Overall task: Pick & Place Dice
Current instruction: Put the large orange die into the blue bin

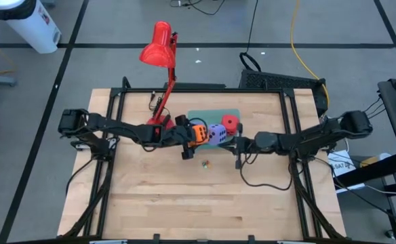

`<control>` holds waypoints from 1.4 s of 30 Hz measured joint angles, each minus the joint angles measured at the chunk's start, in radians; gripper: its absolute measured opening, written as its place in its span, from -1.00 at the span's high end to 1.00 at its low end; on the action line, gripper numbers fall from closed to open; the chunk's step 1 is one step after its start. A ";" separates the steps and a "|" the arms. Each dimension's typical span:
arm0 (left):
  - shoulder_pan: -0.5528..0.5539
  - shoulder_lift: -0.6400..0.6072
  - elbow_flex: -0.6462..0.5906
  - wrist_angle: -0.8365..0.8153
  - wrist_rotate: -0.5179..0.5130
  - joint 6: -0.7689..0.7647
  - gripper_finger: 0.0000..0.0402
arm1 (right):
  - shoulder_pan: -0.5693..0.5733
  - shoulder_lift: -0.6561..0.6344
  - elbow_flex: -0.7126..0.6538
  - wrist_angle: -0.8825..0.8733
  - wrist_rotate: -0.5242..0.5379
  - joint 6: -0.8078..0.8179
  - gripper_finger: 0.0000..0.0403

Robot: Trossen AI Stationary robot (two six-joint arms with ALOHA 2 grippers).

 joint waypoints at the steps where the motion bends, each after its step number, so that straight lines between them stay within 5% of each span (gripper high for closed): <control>1: 0.000 0.000 0.000 0.000 -0.003 -0.001 -0.95 | 0.000 0.010 0.011 0.004 0.000 -0.005 1.00; 10: 0.018 -0.016 0.075 -0.115 -0.020 0.040 -0.95 | 0.000 0.026 0.044 0.004 -0.001 -0.024 1.00; 18: 0.094 -0.005 0.307 -0.409 0.131 -0.008 -0.95 | -0.020 0.022 0.044 -0.005 -0.001 -0.013 1.00; 32: 0.154 0.053 0.368 -0.516 0.210 -0.022 -0.95 | -0.063 0.022 0.044 -0.026 -0.004 0.007 1.00; 42: 0.038 0.178 0.371 -0.502 -0.034 -0.036 -0.95 | -0.064 0.022 0.042 -0.071 -0.002 0.036 1.00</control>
